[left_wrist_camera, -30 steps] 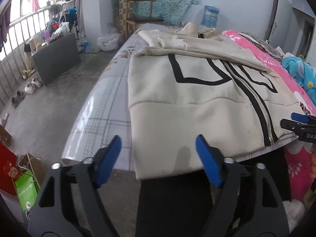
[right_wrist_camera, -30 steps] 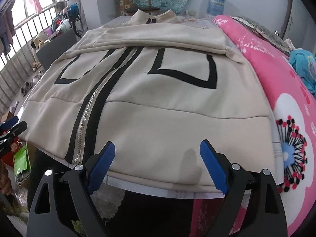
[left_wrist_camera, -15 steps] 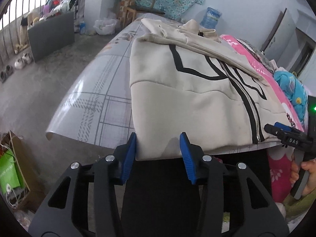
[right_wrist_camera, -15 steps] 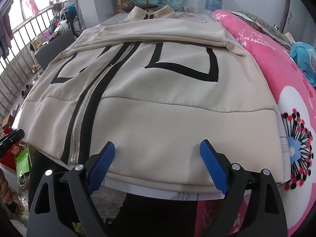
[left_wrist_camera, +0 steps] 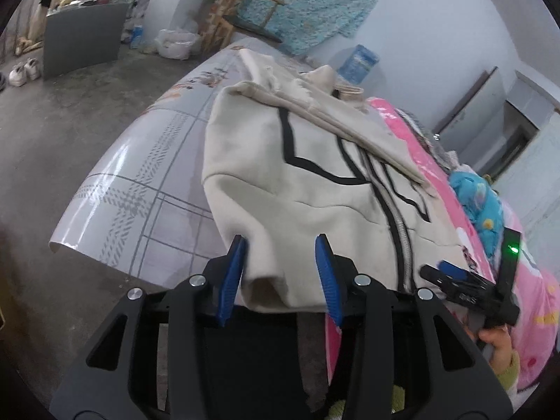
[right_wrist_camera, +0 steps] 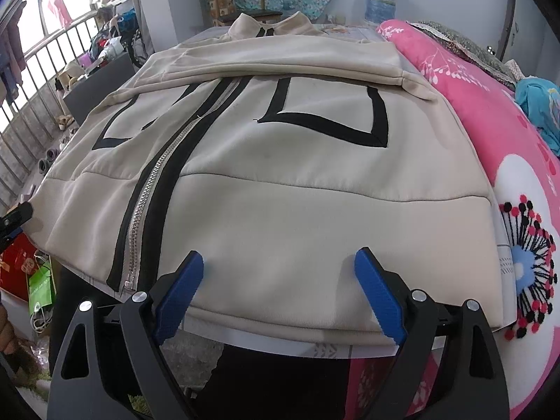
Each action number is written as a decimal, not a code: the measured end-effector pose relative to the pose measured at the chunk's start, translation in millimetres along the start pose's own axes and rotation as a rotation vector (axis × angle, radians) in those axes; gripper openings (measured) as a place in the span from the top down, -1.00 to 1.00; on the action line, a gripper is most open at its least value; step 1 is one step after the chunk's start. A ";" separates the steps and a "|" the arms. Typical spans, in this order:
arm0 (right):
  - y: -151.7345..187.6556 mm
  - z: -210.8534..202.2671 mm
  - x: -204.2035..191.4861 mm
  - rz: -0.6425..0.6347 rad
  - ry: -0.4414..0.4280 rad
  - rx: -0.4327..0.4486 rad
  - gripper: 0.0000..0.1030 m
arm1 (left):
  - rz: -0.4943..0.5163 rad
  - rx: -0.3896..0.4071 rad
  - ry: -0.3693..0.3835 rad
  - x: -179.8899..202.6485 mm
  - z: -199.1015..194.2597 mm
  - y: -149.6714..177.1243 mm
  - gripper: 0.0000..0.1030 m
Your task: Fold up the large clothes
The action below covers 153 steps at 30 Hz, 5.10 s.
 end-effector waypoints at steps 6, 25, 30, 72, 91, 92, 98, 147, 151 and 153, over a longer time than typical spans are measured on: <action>-0.1 0.1 0.2 -0.001 0.001 0.001 -0.67 | 0.054 0.014 -0.146 5.1 4.1 4.8 0.25; 23.0 -44.4 50.4 0.073 0.023 0.070 -0.59 | 0.293 0.012 -0.426 28.4 11.3 17.4 0.67; 38.2 -62.5 89.0 0.177 0.076 0.078 -0.41 | 0.340 0.006 -0.483 35.3 15.1 18.4 0.67; 47.4 -31.4 107.7 0.302 0.067 -0.017 0.33 | 0.338 -0.006 -0.501 35.0 14.3 17.3 0.66; 41.8 -31.0 94.1 0.203 0.169 -0.024 0.77 | 0.339 0.001 -0.501 36.4 13.1 17.9 0.66; 41.5 -31.4 93.4 0.200 0.173 -0.023 0.80 | 0.338 0.001 -0.500 36.5 13.0 18.0 0.66; 41.0 -35.0 90.7 0.190 0.189 -0.007 0.87 | 0.350 0.008 -0.502 38.9 12.8 18.6 0.67; 29.3 -117.0 97.4 0.273 0.137 0.262 0.90 | 0.268 0.109 -0.165 65.6 -50.0 -35.8 0.90; -1.3 -96.3 104.7 0.254 0.136 0.269 0.90 | 0.231 0.098 -0.169 64.5 -26.8 -56.6 0.90; -14.6 -83.8 108.9 0.249 0.132 0.267 0.89 | 0.212 0.090 -0.176 61.4 -13.1 -70.3 0.89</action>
Point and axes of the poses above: each gripper's, at about its wrist camera, not at the fingertips, and z roughly the way its jaws point, x to its right, y to its underside, the point moved 1 cm from there along z, roughly the way its jaws point, and after that the axes turned 13 degrees about -z, right-handed, at the moved point
